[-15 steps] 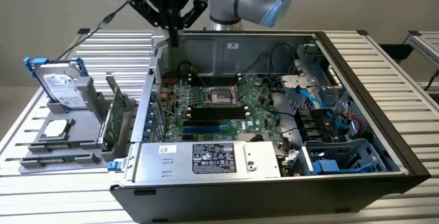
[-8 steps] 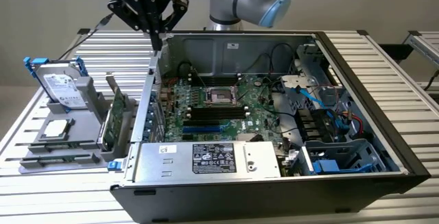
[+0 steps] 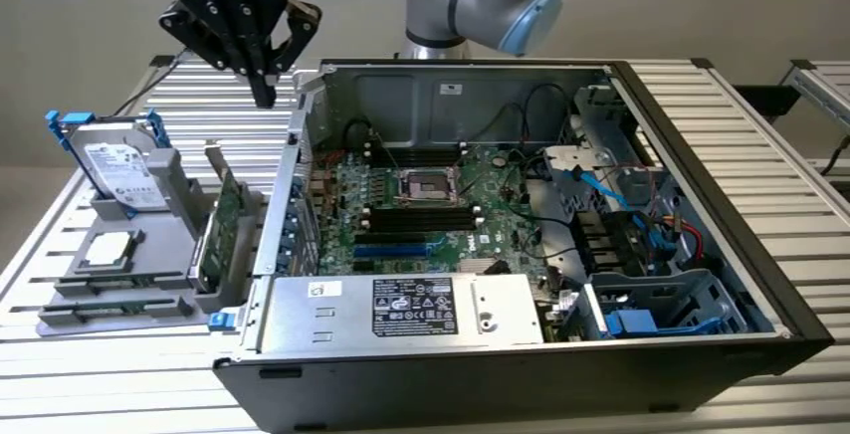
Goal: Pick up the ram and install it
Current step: 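Reach for the ram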
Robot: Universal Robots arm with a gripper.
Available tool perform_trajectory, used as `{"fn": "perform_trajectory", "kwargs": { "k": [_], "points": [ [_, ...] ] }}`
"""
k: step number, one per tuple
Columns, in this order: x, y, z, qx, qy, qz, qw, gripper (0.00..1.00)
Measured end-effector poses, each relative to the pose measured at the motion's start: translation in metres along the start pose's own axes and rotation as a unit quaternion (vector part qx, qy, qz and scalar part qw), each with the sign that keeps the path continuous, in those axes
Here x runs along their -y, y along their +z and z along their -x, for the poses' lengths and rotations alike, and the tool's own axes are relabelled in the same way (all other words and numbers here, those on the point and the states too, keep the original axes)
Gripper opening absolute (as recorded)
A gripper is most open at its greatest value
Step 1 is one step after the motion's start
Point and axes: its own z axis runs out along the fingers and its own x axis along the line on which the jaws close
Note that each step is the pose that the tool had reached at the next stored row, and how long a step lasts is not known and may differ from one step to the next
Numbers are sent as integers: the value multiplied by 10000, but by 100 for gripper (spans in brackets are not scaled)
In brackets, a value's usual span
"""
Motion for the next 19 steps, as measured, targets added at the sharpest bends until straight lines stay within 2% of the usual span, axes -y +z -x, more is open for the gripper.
{"fn": "perform_trajectory", "kwargs": {
  "k": [6, 19],
  "points": [
    [85, 34, -268, -3, 0, 0, 10000, 11],
    [220, 179, -783, -54, 3, -5, 10000, 11]
  ]
}}
